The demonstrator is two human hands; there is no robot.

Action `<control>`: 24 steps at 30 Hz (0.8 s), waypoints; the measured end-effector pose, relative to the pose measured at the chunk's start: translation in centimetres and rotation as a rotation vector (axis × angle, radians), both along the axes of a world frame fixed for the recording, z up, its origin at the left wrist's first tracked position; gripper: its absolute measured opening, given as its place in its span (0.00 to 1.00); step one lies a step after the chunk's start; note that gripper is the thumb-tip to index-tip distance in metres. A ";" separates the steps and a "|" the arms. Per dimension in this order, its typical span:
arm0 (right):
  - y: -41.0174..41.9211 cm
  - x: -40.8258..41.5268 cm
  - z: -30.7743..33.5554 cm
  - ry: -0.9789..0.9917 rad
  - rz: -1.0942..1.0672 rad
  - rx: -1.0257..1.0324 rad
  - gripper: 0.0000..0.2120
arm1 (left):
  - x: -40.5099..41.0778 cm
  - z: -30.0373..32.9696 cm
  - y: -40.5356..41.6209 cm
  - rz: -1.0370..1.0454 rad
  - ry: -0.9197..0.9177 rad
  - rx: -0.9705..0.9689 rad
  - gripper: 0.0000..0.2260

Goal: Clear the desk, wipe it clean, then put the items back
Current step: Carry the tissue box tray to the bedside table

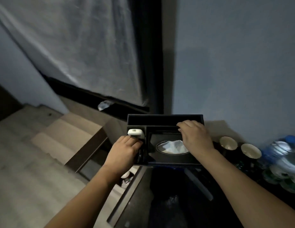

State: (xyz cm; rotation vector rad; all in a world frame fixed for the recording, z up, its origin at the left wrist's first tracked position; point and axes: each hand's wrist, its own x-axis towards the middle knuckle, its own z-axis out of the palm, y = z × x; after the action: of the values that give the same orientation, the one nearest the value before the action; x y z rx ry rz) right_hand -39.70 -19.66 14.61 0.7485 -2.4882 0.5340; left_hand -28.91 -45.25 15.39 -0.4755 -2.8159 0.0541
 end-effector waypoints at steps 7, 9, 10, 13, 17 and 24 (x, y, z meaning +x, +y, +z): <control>-13.1 6.7 1.6 0.074 0.302 -0.032 0.10 | 14.3 2.0 -8.3 0.310 0.049 0.008 0.17; -17.5 8.9 1.9 0.066 0.388 -0.032 0.10 | 18.3 2.4 -10.8 0.389 0.074 -0.002 0.15; -19.8 10.1 2.0 0.065 0.430 -0.026 0.11 | 20.3 2.6 -12.1 0.436 0.076 -0.004 0.15; -26.8 14.3 2.4 0.075 0.548 -0.006 0.11 | 26.6 2.4 -16.3 0.570 0.068 0.006 0.15; -36.3 20.3 1.8 0.083 0.665 0.024 0.09 | 34.5 2.0 -22.4 0.712 0.058 0.024 0.17; -50.0 30.8 0.8 0.038 0.808 0.086 0.07 | 46.0 1.2 -32.9 0.839 0.036 0.016 0.17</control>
State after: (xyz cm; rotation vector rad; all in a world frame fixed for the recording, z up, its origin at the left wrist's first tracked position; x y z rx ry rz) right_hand -8.95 -69.69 15.42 1.7878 -2.1017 0.6643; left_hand 17.07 -78.14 16.57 0.7177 -2.7603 0.2039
